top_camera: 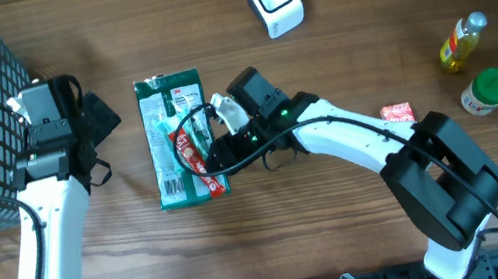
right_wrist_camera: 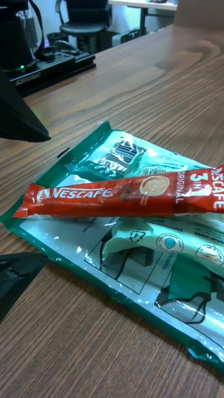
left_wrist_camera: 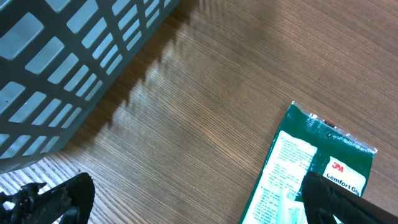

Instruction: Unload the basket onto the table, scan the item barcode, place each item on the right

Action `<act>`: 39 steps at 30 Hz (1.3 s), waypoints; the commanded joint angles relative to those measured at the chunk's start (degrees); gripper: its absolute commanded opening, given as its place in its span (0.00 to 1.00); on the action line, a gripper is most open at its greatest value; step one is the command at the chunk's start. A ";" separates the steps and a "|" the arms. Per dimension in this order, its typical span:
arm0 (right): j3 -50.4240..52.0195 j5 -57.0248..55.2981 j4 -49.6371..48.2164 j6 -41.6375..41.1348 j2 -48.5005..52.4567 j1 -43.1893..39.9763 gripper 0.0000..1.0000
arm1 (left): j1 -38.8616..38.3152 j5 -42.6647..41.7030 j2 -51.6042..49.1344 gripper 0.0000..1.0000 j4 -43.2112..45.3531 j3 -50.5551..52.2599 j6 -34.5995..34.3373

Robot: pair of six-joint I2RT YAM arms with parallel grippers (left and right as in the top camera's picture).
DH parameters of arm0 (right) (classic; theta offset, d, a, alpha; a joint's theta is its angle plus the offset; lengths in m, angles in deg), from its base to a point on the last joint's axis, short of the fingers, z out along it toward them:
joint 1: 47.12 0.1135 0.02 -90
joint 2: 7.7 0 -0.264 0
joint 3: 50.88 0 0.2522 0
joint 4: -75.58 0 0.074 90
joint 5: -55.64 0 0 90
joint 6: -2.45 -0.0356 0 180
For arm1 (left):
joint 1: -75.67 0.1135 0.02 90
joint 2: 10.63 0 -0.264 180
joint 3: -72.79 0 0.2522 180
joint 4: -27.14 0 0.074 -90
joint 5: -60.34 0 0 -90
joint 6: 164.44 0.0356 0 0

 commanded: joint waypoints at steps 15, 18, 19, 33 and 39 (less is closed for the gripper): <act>-0.33 -1.09 -2.75 -4.39 -1.73 3.23 0.53 | 0.35 0.74 0.26 1.00 0.02 -0.48 0.68; -0.33 -5.38 -3.56 -5.42 -1.73 5.11 0.52 | 0.35 0.74 0.26 1.00 0.02 -0.48 0.68; -0.33 -8.04 -3.58 -6.84 -1.73 5.81 0.51 | 0.35 0.76 0.26 1.00 0.02 -0.48 0.68; -0.33 -37.00 -3.41 -11.19 -1.73 16.00 0.45 | 0.35 0.76 0.26 1.00 0.02 -0.48 0.68; -0.63 -40.30 -2.93 -11.52 -1.79 17.57 0.44 | 0.35 0.74 0.26 1.00 0.02 -0.48 0.68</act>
